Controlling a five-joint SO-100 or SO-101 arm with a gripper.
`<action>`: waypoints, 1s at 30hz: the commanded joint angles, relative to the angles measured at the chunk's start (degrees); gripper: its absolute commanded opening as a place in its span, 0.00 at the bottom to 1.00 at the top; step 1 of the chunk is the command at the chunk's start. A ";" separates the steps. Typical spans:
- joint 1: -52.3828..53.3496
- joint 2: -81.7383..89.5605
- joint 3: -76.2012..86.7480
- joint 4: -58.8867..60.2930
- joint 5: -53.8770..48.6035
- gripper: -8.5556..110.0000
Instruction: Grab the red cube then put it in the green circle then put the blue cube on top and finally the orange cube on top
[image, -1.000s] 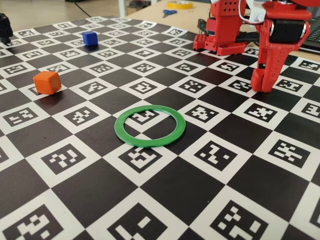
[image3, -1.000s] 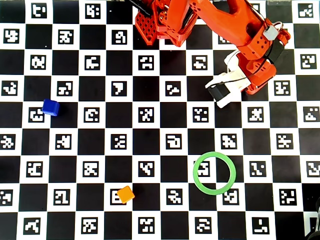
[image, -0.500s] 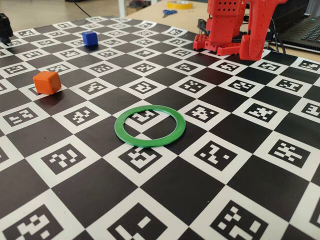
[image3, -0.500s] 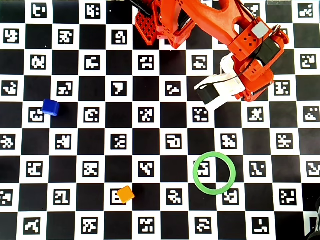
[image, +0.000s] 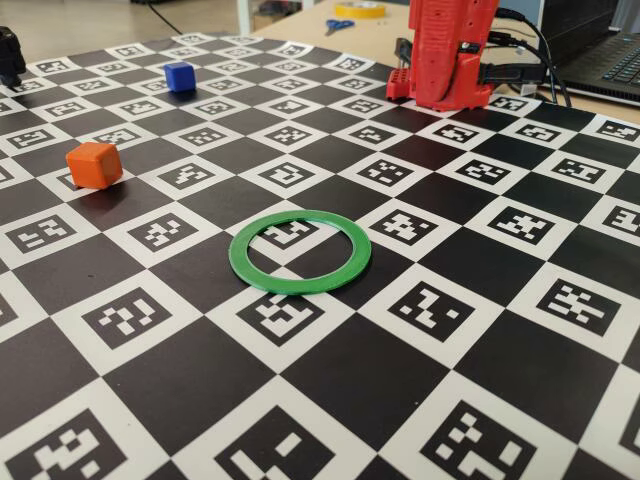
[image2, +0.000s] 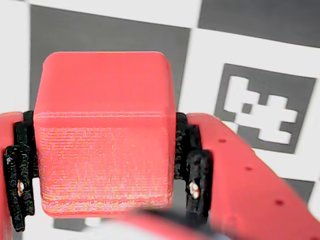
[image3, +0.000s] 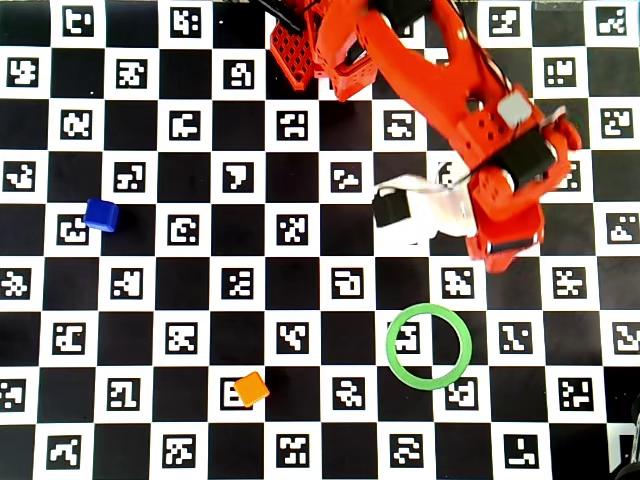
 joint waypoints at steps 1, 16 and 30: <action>1.32 -2.20 -12.30 1.14 0.44 0.11; 8.44 -15.29 -20.48 -3.52 -5.01 0.11; 13.10 -24.87 -27.69 -5.98 -8.09 0.11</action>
